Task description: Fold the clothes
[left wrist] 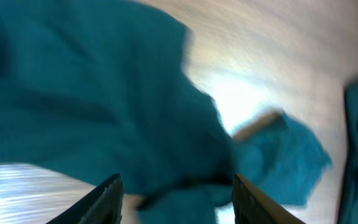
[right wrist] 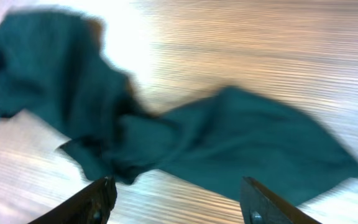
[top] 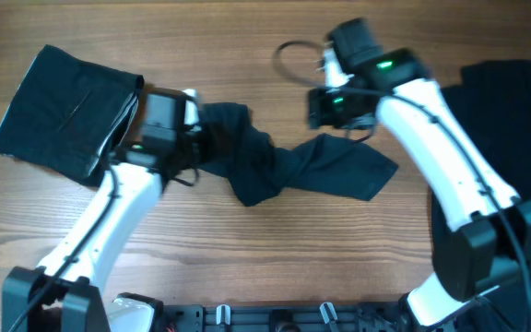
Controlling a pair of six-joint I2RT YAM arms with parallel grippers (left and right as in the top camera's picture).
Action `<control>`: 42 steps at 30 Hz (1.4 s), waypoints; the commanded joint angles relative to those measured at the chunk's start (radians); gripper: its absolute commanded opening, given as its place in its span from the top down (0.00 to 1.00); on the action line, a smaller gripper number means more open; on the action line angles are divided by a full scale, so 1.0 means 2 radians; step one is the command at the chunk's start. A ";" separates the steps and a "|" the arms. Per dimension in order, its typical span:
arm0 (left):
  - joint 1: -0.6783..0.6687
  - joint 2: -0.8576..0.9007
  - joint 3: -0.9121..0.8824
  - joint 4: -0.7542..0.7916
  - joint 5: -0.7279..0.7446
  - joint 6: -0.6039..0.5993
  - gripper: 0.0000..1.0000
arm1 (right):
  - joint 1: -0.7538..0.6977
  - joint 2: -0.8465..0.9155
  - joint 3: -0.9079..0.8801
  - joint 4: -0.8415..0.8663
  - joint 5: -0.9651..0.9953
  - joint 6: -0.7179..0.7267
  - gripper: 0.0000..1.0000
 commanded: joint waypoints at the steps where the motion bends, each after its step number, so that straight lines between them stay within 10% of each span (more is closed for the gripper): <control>1: -0.090 0.039 0.001 0.006 -0.017 0.011 0.43 | -0.049 -0.026 0.002 -0.025 0.016 0.007 0.30; 9: -0.120 0.132 0.001 -0.006 -0.049 0.004 0.41 | -0.079 -0.029 0.002 -0.057 0.016 -0.012 0.29; 13: -0.119 0.132 0.001 -0.011 -0.049 0.004 0.96 | -0.079 -0.029 0.002 -0.059 0.016 -0.012 0.29; 19: -0.017 0.045 0.037 -0.085 -0.049 0.004 0.96 | -0.106 -0.028 -0.003 -0.087 0.033 0.040 0.02; 25: 0.154 -0.054 0.044 -0.102 0.027 0.004 0.96 | -0.124 -0.027 -0.094 -0.063 -0.016 0.067 0.01; 30: 0.156 -0.053 0.043 -0.120 0.029 0.004 0.96 | -0.124 -0.027 -0.199 0.089 -0.167 0.082 0.01; 42: 0.156 -0.053 0.043 -0.121 0.029 0.004 0.96 | -0.116 0.066 -0.212 0.230 -0.057 0.122 0.06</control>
